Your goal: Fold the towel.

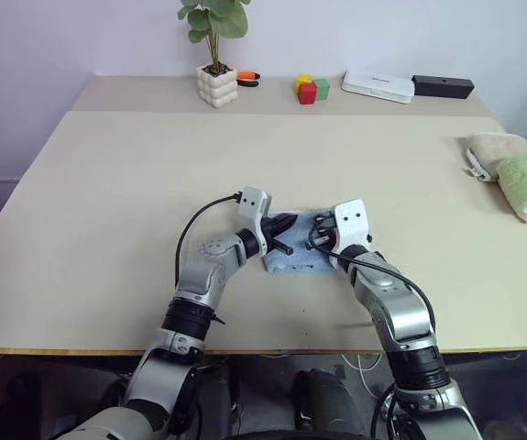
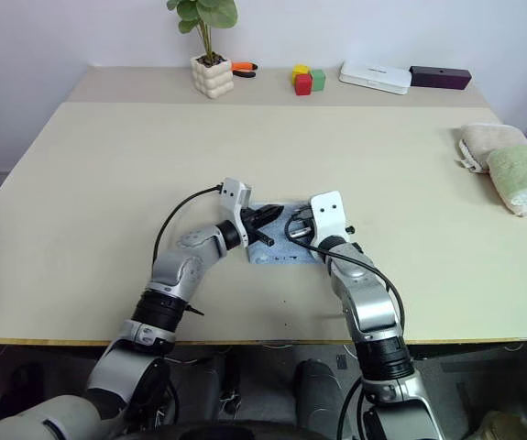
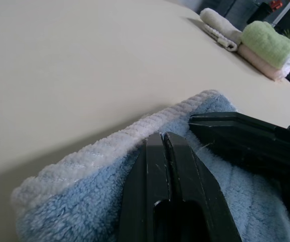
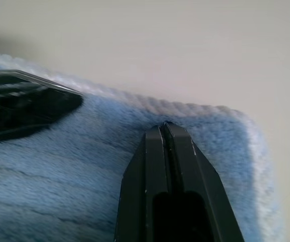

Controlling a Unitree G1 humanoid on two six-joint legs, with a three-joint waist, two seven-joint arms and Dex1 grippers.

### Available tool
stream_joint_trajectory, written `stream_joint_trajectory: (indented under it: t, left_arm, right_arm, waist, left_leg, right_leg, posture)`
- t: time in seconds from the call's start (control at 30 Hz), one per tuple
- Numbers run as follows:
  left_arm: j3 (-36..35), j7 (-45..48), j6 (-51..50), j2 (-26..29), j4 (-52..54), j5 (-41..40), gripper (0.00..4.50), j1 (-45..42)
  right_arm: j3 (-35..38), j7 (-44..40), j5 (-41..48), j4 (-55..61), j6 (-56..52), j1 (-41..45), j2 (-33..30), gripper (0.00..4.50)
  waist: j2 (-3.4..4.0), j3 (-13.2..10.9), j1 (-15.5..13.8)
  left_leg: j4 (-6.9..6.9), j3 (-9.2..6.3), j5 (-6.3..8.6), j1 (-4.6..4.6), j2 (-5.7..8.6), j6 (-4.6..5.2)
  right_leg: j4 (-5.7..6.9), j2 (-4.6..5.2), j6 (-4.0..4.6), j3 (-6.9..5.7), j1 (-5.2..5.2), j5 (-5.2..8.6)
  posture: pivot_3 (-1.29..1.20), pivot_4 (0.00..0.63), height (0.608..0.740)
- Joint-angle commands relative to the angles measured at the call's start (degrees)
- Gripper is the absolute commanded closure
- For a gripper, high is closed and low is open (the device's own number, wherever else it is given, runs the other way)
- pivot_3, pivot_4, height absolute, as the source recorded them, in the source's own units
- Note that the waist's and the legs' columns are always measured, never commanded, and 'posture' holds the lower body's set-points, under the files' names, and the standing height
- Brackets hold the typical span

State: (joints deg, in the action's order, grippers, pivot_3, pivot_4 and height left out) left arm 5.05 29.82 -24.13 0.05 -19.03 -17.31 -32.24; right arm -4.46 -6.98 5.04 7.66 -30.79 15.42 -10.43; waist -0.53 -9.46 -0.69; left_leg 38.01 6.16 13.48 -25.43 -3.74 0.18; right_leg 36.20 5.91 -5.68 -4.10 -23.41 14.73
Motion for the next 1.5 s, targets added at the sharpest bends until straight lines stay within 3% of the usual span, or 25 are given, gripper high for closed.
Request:
stream_joint_trajectory:
  t: [0.03, 0.23, 0.3, 0.43, 0.6, 0.63, 0.77, 0.83, 0.9, 1.0, 1.13, 1.33, 1.5]
  left_arm:
    - [-0.7, -0.3, 0.5, 0.8, 0.4, 0.6, 4.50, 0.8]
    - [-2.2, 1.8, 0.3, 2.1, 2.0, -1.7, 4.50, 1.3]
    - [-3.5, 4.2, -0.9, 3.0, 3.9, -4.3, 4.50, 1.6]
    - [-5.2, 8.2, -1.9, 6.0, 8.4, -7.7, 2.82, 1.3]
    - [-7.8, 15.0, -4.6, 12.6, 12.0, -12.0, 0.28, -0.1]
    - [-7.9, 16.5, -4.2, 13.8, 12.5, -12.4, 0.07, -0.1]
    - [-8.2, 21.5, -2.5, 18.3, 13.2, -12.6, 0.07, 0.2]
    - [-10.0, 25.8, -3.3, 21.3, 13.4, -14.9, 0.07, 0.4]
    - [-11.2, 30.8, -3.7, 24.2, 14.4, -17.4, 0.07, 1.0]
    - [-12.9, 35.6, -2.4, 27.5, 14.3, -19.3, 0.07, 1.7]
    - [-15.1, 40.6, -1.8, 31.5, 14.0, -21.0, 0.07, 2.6]
    - [-16.8, 43.8, 6.2, 35.0, 12.7, -18.1, 0.07, 4.0]
    - [-16.8, 42.7, 5.4, 35.0, 13.1, -19.0, 0.07, 4.2]
  right_arm:
    - [3.8, 2.4, -1.8, 0.6, -1.0, -1.2, -1.6, 4.47]
    - [5.8, 1.1, -0.5, 1.5, 0.2, -1.8, -2.8, 4.47]
    - [7.9, -2.3, 3.8, 3.6, -0.6, -0.8, -2.8, 4.47]
    - [14.5, -8.8, 14.9, 6.8, -6.9, 3.7, -4.3, 2.81]
    - [22.2, -13.9, 21.4, 1.6, -16.8, 9.6, -14.7, 0.23]
    - [22.4, -14.5, 21.9, 1.0, -18.0, 10.0, -16.2, 0.04]
    - [23.2, -15.1, 22.5, -1.3, -20.4, 11.9, -19.3, 0.04]
    - [27.4, -14.8, 29.7, -1.6, -27.7, 14.9, -17.0, 0.04]
    - [26.4, -16.5, 33.7, -0.1, -35.3, 15.0, -17.4, 0.04]
    - [22.8, -18.9, 35.1, 2.1, -38.9, 12.7, -19.4, 0.04]
    - [23.4, -19.0, 38.0, 1.7, -43.1, 13.2, -18.6, 0.04]
    - [20.0, -18.4, 36.6, 0.3, -43.3, 12.1, -17.7, 0.04]
    - [17.5, -18.1, 36.1, -0.6, -43.7, 11.1, -16.4, 0.04]
  waist:
    - [0.00, 0.0, 0.0]
    - [0.00, 0.0, 0.2]
    - [0.01, 0.0, 0.3]
    - [0.08, 0.0, 1.1]
    - [0.08, -0.1, 1.1]
    - [0.08, -0.1, 1.1]
    - [0.09, -0.1, 1.3]
    - [0.12, -0.1, 1.7]
    - [0.18, -0.1, 1.7]
    - [0.18, -0.1, 1.4]
    - [0.18, -0.1, 1.3]
    - [0.19, -0.1, 1.4]
    - [0.18, -0.1, 1.4]
  left_leg:
    - [0.00, -0.01, 0.00, 0.00, 0.00, 0.00]
    - [0.00, -0.01, 0.00, 0.00, -0.01, 0.00]
    - [0.00, -0.01, 0.00, 0.00, -0.02, 0.00]
    - [-0.07, -0.05, 0.00, -0.03, -0.05, 0.00]
    - [-0.07, -0.05, 0.00, -0.05, -0.03, 0.00]
    - [-0.07, -0.05, 0.01, -0.05, -0.04, 0.01]
    - [-0.12, 0.01, 0.01, -0.03, -0.04, 0.01]
    - [-0.13, 0.06, 0.00, -0.03, -0.04, 0.00]
    - [-0.15, 0.05, 0.00, -0.04, -0.08, 0.00]
    - [-0.21, 0.06, 0.00, -0.04, -0.09, 0.00]
    - [-0.21, 0.07, 0.00, -0.07, -0.06, 0.00]
    - [-0.20, 0.04, 0.01, -0.07, -0.07, -0.01]
    - [-0.21, 0.05, 0.01, -0.08, -0.07, -0.01]
  right_leg:
    - [0.00, 0.00, 0.00, 0.00, 0.00, 0.00]
    - [0.00, 0.00, 0.00, 0.00, -0.01, 0.00]
    - [0.00, 0.00, 0.00, 0.01, -0.02, 0.00]
    - [0.02, -0.01, -0.02, 0.02, -0.10, -0.01]
    - [0.00, 0.00, -0.01, 0.01, -0.07, -0.01]
    - [0.00, 0.00, -0.01, 0.01, -0.08, -0.01]
    - [0.00, 0.00, -0.01, 0.01, -0.09, 0.00]
    - [0.01, -0.01, -0.01, 0.01, -0.13, -0.01]
    - [0.09, -0.01, -0.01, 0.05, -0.22, -0.02]
    - [0.11, -0.03, 0.00, 0.03, -0.24, -0.01]
    - [0.04, 0.03, 0.00, 0.04, -0.23, -0.01]
    - [0.01, 0.02, 0.01, 0.04, -0.22, 0.00]
    - [0.01, 0.02, 0.00, 0.04, -0.23, -0.01]
  posture:
    - [0.00, 0.150, 0.735]
    - [0.00, 0.150, 0.735]
    - [0.00, 0.150, 0.735]
    - [0.00, 0.150, 0.735]
    - [0.00, 0.150, 0.735]
    - [0.00, 0.150, 0.735]
    - [0.00, 0.150, 0.735]
    - [0.00, 0.150, 0.735]
    - [0.00, 0.150, 0.735]
    - [0.00, 0.150, 0.735]
    - [0.00, 0.150, 0.735]
    - [0.00, 0.150, 0.735]
    - [0.00, 0.150, 0.735]
